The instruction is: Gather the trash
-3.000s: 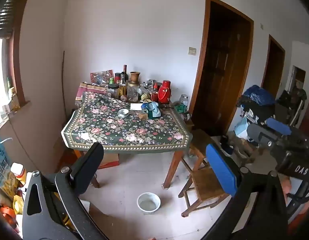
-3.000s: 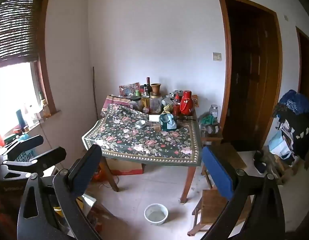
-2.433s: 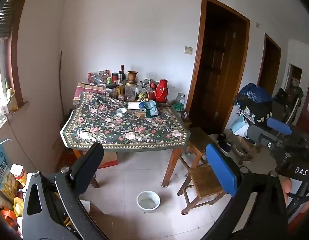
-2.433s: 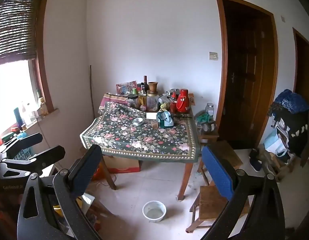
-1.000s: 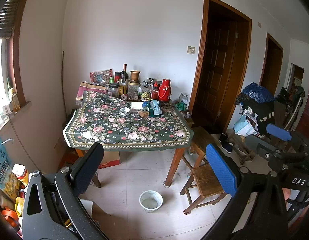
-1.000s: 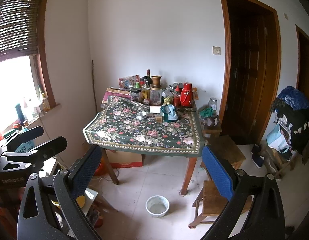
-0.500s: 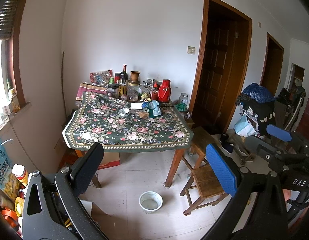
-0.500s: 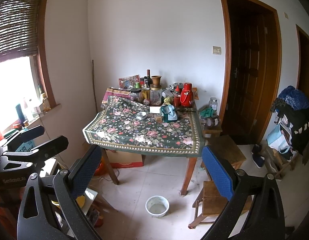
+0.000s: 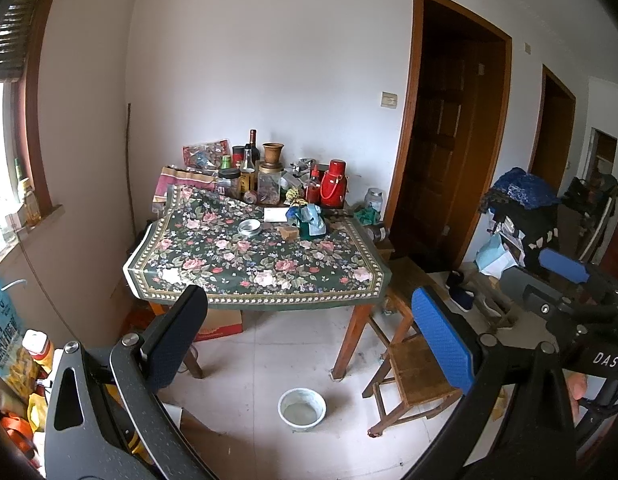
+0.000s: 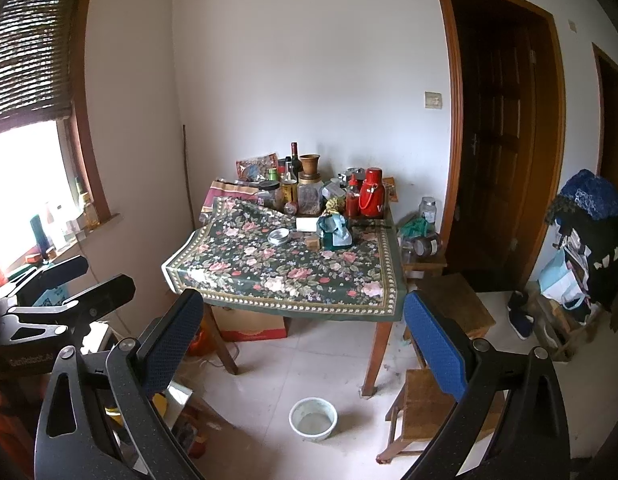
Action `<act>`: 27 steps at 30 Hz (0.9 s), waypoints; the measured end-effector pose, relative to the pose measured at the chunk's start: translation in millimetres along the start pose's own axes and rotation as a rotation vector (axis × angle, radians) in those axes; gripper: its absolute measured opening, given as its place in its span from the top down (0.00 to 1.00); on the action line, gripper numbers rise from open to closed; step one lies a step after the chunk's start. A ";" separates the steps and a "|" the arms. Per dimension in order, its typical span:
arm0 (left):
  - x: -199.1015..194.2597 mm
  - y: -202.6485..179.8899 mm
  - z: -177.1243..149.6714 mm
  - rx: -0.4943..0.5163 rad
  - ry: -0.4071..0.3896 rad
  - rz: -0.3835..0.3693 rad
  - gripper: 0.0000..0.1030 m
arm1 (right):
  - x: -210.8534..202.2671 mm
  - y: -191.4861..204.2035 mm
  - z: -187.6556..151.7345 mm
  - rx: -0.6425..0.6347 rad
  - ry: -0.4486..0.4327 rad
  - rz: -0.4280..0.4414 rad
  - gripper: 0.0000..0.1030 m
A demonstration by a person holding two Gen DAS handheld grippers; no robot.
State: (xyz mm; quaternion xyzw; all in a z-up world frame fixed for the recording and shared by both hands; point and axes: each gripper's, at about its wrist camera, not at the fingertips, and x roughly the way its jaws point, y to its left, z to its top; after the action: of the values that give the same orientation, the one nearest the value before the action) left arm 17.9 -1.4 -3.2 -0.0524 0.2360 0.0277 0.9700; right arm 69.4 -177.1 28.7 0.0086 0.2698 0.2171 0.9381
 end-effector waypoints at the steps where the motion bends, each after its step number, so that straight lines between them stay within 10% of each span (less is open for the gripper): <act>1: 2.9 -2.3 0.9 -0.001 -0.002 0.003 0.00 | 0.9 -2.1 0.8 0.000 -0.003 0.000 0.03; 27: 182.8 30.9 75.2 -0.005 0.032 0.007 0.00 | 136.3 -52.0 62.5 0.076 0.010 -0.111 0.03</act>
State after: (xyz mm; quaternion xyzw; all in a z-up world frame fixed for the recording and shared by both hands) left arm 211.8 43.1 -23.8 -0.0544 0.2514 0.0309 0.9659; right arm 225.8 -161.8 6.7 0.0281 0.2828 0.1544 0.9463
